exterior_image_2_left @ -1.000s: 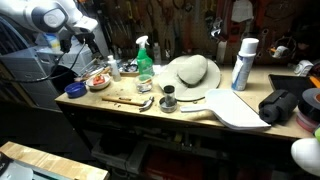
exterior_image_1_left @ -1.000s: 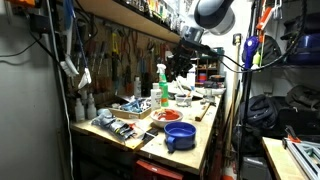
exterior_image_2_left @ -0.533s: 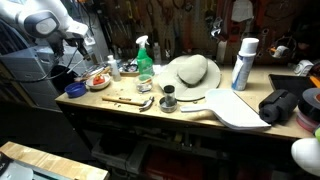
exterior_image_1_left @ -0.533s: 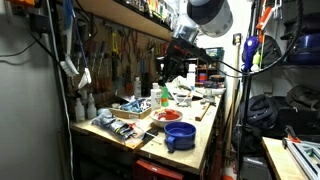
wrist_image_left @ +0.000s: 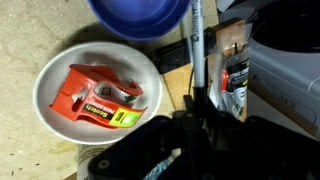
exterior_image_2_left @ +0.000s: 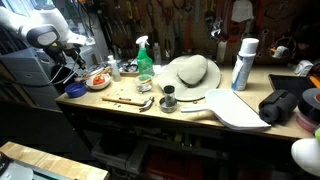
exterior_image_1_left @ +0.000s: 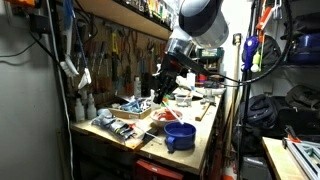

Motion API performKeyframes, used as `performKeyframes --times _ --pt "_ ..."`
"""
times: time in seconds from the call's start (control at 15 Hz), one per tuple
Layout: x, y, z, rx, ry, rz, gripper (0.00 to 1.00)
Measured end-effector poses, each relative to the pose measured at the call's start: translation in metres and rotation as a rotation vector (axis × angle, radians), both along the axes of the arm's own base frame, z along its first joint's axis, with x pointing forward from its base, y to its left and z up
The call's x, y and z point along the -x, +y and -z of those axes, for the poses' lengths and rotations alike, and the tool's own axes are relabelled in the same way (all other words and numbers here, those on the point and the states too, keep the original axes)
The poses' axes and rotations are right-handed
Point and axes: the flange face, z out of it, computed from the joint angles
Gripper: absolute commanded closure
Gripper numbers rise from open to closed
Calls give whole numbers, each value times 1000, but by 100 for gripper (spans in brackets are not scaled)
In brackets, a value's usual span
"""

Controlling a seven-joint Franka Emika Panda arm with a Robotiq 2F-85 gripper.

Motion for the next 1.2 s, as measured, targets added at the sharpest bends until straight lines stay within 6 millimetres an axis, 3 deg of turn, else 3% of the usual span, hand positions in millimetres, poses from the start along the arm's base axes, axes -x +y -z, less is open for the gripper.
performKeyframes --times 0.6,0.67,0.73,0.87,1.2 --pt "-10 -10 42 41 16 -111 94" --pt "-10 -10 44 38 15 -123 86" --pt "-11 -9 46 35 14 -134 62" --pt "-11 -9 51 25 16 -150 58" --pt "-8 -13 49 -13 -16 -176 21"
